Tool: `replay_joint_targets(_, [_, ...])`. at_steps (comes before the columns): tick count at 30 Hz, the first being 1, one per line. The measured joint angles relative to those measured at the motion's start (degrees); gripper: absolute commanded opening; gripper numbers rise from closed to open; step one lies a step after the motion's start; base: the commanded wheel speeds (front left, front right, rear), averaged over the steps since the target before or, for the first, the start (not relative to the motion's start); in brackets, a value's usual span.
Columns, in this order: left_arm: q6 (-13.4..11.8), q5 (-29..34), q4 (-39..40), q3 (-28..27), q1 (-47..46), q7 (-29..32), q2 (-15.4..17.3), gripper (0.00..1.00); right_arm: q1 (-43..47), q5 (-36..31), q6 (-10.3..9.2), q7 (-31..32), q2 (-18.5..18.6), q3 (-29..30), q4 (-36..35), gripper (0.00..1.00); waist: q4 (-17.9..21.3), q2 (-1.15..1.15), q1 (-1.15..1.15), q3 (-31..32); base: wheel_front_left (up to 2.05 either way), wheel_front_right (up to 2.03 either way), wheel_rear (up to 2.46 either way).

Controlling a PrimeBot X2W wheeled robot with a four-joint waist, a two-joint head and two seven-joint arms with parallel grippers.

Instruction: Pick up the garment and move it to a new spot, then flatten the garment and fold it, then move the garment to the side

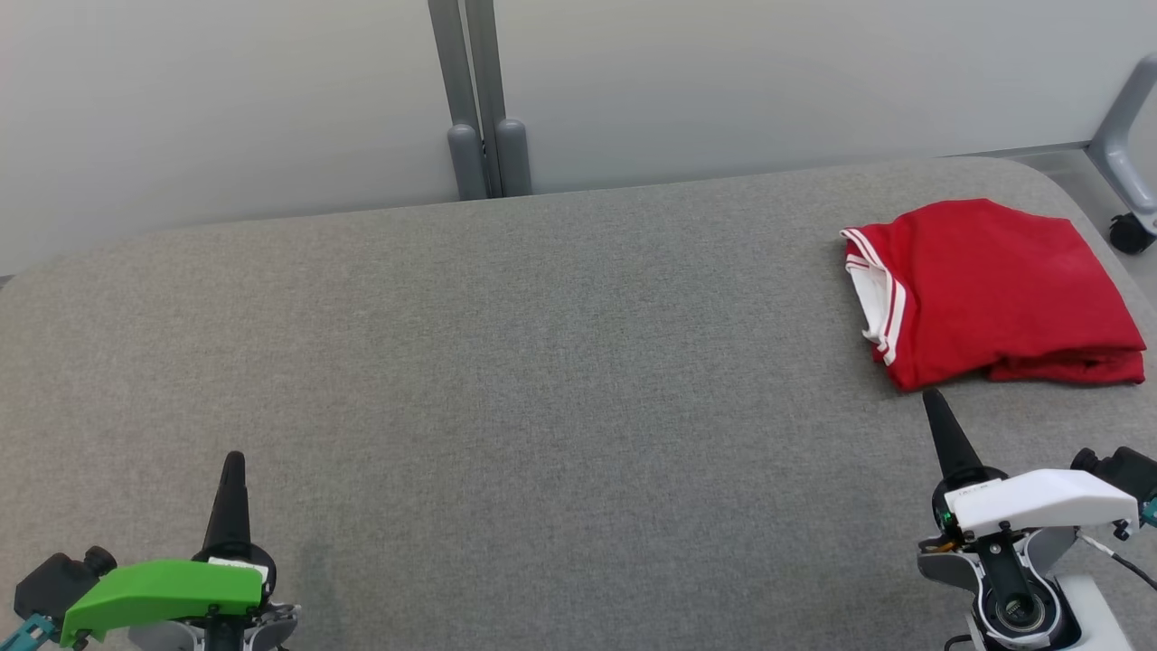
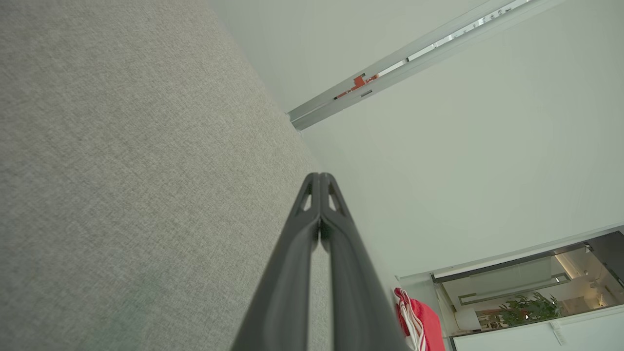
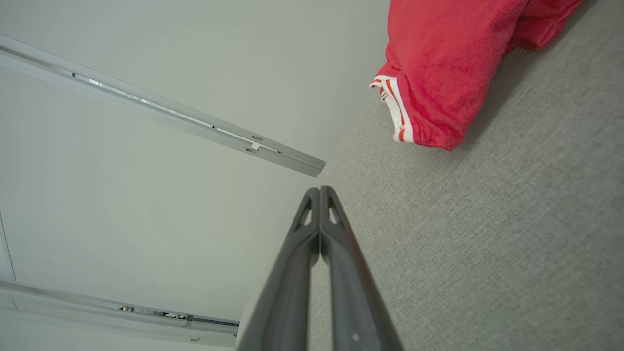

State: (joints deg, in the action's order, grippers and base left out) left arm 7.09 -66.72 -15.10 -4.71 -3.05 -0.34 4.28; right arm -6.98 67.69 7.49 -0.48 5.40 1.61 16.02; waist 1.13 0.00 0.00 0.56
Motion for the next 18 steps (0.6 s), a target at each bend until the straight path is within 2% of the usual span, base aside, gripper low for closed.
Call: replay_joint_targets(18, [0.03,-8.98,0.29,-0.65,-1.06,2.45,-0.46,0.0,0.33,8.84,-0.01,2.5,-0.97,1.77,-0.67,0.0,-0.35,0.0,0.0,-0.23,0.0,0.0,0.0])
